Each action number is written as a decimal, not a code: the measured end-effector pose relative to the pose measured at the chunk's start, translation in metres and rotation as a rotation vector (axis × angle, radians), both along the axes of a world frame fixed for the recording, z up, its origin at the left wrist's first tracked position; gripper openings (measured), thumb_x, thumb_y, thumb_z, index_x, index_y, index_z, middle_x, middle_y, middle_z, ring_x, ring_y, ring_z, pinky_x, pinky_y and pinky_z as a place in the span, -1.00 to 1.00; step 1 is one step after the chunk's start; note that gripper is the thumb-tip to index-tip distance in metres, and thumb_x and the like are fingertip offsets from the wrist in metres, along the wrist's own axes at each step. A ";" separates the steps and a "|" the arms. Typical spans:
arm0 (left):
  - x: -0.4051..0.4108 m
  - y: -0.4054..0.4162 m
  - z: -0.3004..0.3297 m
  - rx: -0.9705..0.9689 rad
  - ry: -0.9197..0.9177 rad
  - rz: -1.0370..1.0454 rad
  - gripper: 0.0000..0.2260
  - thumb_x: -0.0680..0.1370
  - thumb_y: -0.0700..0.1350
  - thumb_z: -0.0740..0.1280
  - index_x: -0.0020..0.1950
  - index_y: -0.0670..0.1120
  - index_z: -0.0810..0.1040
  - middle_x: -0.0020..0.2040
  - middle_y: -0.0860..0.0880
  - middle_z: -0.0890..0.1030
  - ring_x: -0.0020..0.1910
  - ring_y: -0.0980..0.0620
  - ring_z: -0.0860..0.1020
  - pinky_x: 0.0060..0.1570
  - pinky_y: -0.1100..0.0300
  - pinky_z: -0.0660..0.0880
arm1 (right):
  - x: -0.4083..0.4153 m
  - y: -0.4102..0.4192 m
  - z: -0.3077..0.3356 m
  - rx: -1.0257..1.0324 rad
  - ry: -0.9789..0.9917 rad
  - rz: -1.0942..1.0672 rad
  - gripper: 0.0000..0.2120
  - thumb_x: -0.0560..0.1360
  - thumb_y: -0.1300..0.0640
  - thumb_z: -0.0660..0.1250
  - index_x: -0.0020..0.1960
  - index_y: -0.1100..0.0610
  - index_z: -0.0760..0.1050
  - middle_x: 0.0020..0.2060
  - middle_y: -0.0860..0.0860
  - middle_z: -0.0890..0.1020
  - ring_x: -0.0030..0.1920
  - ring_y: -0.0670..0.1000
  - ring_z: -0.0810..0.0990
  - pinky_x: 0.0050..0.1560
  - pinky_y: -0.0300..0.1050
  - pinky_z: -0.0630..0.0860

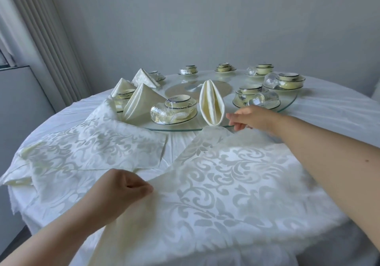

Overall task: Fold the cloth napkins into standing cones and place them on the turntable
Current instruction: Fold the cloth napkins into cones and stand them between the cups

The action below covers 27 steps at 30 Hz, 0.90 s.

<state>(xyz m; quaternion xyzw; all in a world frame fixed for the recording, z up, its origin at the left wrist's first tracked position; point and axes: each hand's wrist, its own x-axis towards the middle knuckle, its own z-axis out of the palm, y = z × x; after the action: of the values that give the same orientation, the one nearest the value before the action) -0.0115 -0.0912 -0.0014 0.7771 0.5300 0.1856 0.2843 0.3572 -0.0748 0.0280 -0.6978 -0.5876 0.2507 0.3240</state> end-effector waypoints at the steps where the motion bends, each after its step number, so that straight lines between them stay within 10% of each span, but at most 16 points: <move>1: -0.003 0.003 0.000 -0.022 0.005 0.005 -0.91 0.45 0.00 0.46 -0.26 0.15 0.69 -0.33 -0.12 0.64 -0.40 -0.04 0.55 -0.38 0.13 0.45 | 0.006 -0.004 0.002 -0.072 0.005 0.011 -0.45 0.34 -0.37 0.28 0.05 0.05 0.58 0.00 0.00 0.62 0.00 -0.02 0.54 0.00 -0.16 0.45; 4: -0.010 0.007 -0.001 -0.060 0.032 -0.020 -0.83 0.42 -0.10 0.50 -0.25 0.20 0.69 -0.23 0.02 0.70 -0.14 -0.09 0.66 -0.04 -0.04 0.56 | 0.017 -0.010 -0.006 -0.282 -0.071 0.026 -0.49 0.35 -0.26 0.41 0.14 0.07 0.53 -0.02 -0.02 0.58 -0.08 -0.03 0.51 -0.11 -0.17 0.42; 11: -0.014 0.016 -0.002 -0.074 0.038 -0.130 -0.73 0.42 -0.16 0.49 -0.21 0.26 0.67 -0.18 0.09 0.64 -0.41 0.16 0.42 -0.31 0.26 0.36 | -0.005 0.012 -0.025 -0.042 -0.276 -0.037 -0.80 0.51 0.01 0.38 -0.19 0.11 0.49 -0.40 -0.05 0.41 -0.41 -0.08 0.33 -0.39 -0.19 0.22; 20: -0.024 0.019 -0.006 -0.055 0.063 -0.057 -0.72 0.41 -0.28 0.46 -0.12 0.14 0.62 -0.24 0.13 0.63 -0.42 0.15 0.48 -0.33 0.20 0.41 | -0.025 0.035 -0.045 0.050 -0.284 -0.241 -0.66 0.41 -0.08 0.47 -0.28 0.10 0.40 -0.38 -0.03 0.45 -0.31 -0.01 0.43 -0.36 -0.17 0.26; 27: -0.011 0.017 -0.013 -0.013 0.173 0.060 -0.84 0.47 -0.18 0.32 -0.03 0.07 0.51 -0.28 0.05 0.59 -0.43 0.12 0.50 -0.49 0.31 0.34 | -0.027 0.033 -0.047 -0.083 -0.298 -0.244 -0.51 0.41 -0.13 0.45 0.10 0.24 0.52 -0.04 0.14 0.60 -0.12 0.05 0.49 -0.14 -0.14 0.34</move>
<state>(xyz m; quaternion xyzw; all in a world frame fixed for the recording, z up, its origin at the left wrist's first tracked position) -0.0221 -0.0742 -0.0146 0.7720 0.5769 0.1227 0.2369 0.3302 -0.0415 -0.0187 -0.8058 -0.5294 0.1276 0.2325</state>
